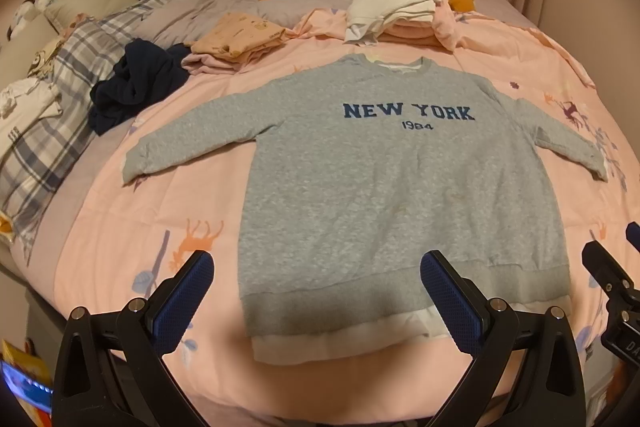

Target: Fold small clothes

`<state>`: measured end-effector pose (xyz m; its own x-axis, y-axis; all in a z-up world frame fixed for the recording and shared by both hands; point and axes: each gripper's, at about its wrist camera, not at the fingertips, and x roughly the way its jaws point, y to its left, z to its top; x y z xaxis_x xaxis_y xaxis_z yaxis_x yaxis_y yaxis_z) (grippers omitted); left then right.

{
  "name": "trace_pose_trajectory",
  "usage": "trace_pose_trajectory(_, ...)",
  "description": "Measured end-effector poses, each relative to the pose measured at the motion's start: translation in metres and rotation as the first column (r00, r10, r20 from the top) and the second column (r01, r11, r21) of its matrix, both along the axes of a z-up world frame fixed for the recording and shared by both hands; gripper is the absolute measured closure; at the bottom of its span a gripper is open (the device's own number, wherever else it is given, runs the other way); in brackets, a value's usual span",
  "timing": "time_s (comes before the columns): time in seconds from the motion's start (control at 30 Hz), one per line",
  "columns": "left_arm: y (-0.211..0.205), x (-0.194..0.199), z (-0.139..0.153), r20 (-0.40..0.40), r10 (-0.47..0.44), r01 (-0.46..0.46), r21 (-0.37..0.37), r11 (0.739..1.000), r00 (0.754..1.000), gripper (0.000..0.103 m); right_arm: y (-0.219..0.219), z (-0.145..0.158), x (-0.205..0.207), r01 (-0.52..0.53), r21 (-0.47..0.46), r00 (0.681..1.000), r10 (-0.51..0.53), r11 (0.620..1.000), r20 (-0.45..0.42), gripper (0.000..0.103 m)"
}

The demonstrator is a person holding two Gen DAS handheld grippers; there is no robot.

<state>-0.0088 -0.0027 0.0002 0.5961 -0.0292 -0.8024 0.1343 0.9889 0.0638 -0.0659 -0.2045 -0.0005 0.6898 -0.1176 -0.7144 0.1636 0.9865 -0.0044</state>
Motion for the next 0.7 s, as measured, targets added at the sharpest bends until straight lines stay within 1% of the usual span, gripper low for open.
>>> trace_pose_trajectory(0.53,0.0001,-0.0012,-0.0027,-0.009,0.001,-0.001,0.003,1.0,1.0,0.001,0.0,-0.0009,-0.0012,0.001,0.001,1.0,-0.001,1.0,-0.001,0.0)
trace_pose_trajectory(0.7,-0.001,0.0009,-0.0062,-0.021,-0.005,0.005,-0.003,1.0,1.0,0.001,-0.0044,-0.0069,-0.0042,0.011,0.032,1.0,-0.011,0.999,-0.003,0.0)
